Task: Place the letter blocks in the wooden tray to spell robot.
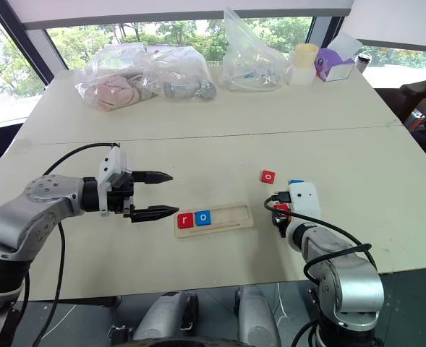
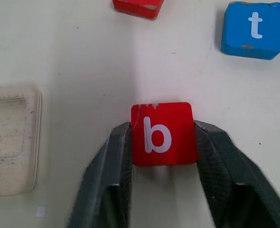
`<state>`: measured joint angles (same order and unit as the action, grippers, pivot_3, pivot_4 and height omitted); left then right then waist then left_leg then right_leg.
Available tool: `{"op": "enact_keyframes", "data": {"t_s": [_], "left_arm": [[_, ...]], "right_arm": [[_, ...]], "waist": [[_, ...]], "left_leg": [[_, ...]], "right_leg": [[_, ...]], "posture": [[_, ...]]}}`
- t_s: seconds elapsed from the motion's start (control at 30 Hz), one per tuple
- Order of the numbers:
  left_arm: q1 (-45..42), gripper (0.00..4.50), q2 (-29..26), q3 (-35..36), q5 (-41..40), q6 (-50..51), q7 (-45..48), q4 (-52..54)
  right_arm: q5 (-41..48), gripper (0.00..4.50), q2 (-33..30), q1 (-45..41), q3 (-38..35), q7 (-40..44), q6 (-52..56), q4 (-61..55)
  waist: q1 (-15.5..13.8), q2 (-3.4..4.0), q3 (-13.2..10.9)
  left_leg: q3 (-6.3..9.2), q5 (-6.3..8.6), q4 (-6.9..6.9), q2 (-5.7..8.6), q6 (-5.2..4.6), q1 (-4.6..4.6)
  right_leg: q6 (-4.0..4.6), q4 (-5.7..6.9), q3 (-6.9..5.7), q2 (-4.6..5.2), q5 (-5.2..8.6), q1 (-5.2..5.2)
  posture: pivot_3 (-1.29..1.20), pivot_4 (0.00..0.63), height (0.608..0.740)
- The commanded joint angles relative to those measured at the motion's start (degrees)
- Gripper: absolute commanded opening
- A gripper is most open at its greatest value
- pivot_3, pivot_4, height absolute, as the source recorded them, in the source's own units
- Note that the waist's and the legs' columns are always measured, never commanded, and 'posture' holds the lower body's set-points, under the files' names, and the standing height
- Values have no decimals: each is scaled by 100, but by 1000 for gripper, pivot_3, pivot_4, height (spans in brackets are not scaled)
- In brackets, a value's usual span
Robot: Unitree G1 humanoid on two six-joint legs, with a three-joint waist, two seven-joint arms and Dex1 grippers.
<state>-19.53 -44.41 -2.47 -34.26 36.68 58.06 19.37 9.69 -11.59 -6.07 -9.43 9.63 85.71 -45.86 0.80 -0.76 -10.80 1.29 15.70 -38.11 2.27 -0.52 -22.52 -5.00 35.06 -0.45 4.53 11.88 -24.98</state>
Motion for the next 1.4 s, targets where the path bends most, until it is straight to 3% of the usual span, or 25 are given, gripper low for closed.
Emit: {"op": "enact_keyframes", "data": {"t_s": [0.03, 0.2, 0.27, 0.43, 0.5, 0.73, 0.87, 1.13, 1.4], "left_arm": [[72, 4500, -75, 212, -21, -46, -45, 276], [114, 4500, -130, 234, -10, -80, -12, 272], [71, 4500, -114, 209, 26, -137, 15, 212], [45, 4500, -76, 198, 74, -260, 72, 105], [36, 4500, 1, 126, 123, -271, 11, 156], [209, 4500, 62, 235, 150, -224, -206, 392], [417, 4500, -35, 452, 59, -164, -313, 547], [759, 4500, -107, 695, -38, -5, -586, 920], [767, 4500, -226, 746, -58, 71, -548, 947]], "right_arm": [[182, 4236, -297, -15, -22, 240, 145, -2], [1270, 4380, -2449, -202, -46, 2109, -249, -268], [1538, 4380, -3426, -210, -141, 3065, -1059, -23], [1463, 4380, -4747, -124, -25, 4650, -3216, 1000], [1176, 4380, -5248, -174, 342, 5402, -4261, 1694], [652, 4380, -5097, -1168, 1410, 6328, -5908, 3617], [456, 4380, -4803, -1672, 1868, 6702, -6323, 4188], [200, 4380, -4426, -1903, 2155, 6918, -6757, 4791], [-383, 4380, -4430, -1775, 2295, 6882, -7453, 5250]], "waist": [[-3, 0, 0], [-21, 2, -15], [-21, 1, -25], [-15, -13, -34], [-20, -14, -35], [-22, -31, -47], [-22, -31, -48], [-65, -29, -49], [-146, -28, -48]], "left_leg": [[0, 0, 0, 0, 0, 1], [-1, 0, -6, 6, -1, -4], [0, 2, -5, 6, -4, -4], [-1, 5, 4, 0, -7, -2], [-4, 5, 3, -1, -7, -2], [-10, 5, 0, 0, -7, -1], [-10, 5, 1, 0, -7, -1], [-8, 5, -2, 1, -6, -2], [-9, 5, -2, 1, -6, 0]], "right_leg": [[-1, -1, 0, 2, 1, 2], [-5, -12, -2, 12, 3, 7], [-9, -14, -4, 11, 5, 9], [-14, -17, -8, 1, 9, 9], [-14, -18, -8, 2, 9, 9], [7, -26, -3, 10, -6, 13], [9, -24, -1, 10, -8, 11], [11, -21, 4, 17, -9, 11], [12, -19, 4, 16, -9, 10]], "posture": [[0, 150, 725], [0, 150, 725], [0, 150, 725], [0, 150, 725], [0, 150, 725], [0, 150, 725], [0, 150, 725], [0, 150, 725], [0, 150, 725]]}}
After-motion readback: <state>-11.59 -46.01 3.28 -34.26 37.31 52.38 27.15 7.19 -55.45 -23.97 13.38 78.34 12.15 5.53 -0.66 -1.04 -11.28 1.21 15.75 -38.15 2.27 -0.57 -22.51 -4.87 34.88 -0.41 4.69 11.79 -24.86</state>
